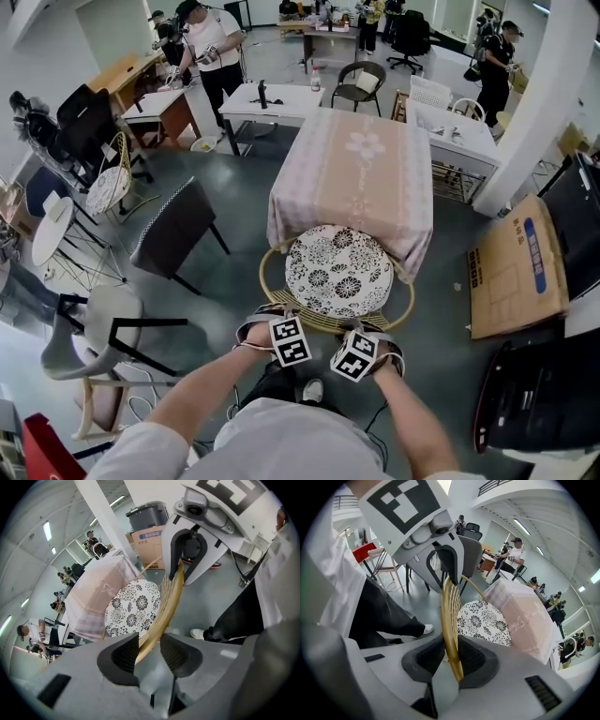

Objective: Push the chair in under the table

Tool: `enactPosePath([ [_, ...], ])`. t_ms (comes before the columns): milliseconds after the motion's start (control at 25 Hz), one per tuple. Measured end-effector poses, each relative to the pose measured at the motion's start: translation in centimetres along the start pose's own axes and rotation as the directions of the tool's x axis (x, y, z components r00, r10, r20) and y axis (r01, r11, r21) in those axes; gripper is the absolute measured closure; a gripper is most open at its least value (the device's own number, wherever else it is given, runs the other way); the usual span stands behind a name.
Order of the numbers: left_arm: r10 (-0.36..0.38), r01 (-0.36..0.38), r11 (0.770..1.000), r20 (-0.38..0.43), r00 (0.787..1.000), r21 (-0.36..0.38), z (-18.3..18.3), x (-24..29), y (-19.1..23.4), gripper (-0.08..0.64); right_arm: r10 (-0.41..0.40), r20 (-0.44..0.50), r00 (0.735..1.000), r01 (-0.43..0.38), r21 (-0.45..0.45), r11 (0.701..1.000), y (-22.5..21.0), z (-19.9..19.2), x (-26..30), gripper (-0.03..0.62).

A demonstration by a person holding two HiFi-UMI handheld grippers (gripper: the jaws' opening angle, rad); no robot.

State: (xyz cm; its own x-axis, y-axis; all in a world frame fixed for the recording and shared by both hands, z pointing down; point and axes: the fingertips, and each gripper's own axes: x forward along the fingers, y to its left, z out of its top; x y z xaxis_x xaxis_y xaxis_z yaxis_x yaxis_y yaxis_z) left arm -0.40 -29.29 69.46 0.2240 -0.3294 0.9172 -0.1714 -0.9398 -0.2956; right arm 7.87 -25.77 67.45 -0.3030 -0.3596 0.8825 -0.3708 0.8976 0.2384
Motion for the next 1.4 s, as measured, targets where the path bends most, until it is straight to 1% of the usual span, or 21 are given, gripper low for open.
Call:
enactPosePath([
  [280, 0.008, -0.008, 1.000, 0.020, 1.000, 0.014, 1.2, 1.2, 2.8, 0.422, -0.032, -0.036, 0.999, 0.033, 0.026, 0.999, -3.3, -0.2, 0.9, 0.514],
  [440, 0.020, -0.020, 1.000, 0.027, 0.999, 0.011, 1.7, 1.9, 4.5, 0.422, -0.043, -0.030, 0.999, 0.044, 0.053, 0.998, -5.1, 0.3, 1.3, 0.512],
  [560, 0.032, -0.032, 0.999, 0.031, 0.999, 0.007, 2.0, 2.3, 5.8, 0.422, -0.046, -0.027, 0.999, 0.048, 0.055, 0.997, -6.3, 0.7, 1.6, 0.512],
  [960, 0.045, -0.045, 0.999, 0.026, 0.999, -0.008, 2.9, 3.5, 8.6, 0.419, -0.051, -0.041, 0.998, 0.053, 0.061, 0.997, -9.2, 0.3, 2.8, 0.512],
  [1200, 0.047, -0.047, 0.999, 0.024, 0.999, 0.000, 3.2, 4.2, 10.1, 0.419, -0.054, -0.041, 0.998, 0.056, 0.058, 0.997, -10.8, 1.0, 3.3, 0.512],
  [1400, 0.037, -0.037, 0.999, 0.010, 0.999, 0.005, 3.5, 4.7, 11.2, 0.419, -0.052, -0.045, 0.998, 0.055, 0.086, 0.995, -11.9, 1.0, 3.6, 0.508],
])
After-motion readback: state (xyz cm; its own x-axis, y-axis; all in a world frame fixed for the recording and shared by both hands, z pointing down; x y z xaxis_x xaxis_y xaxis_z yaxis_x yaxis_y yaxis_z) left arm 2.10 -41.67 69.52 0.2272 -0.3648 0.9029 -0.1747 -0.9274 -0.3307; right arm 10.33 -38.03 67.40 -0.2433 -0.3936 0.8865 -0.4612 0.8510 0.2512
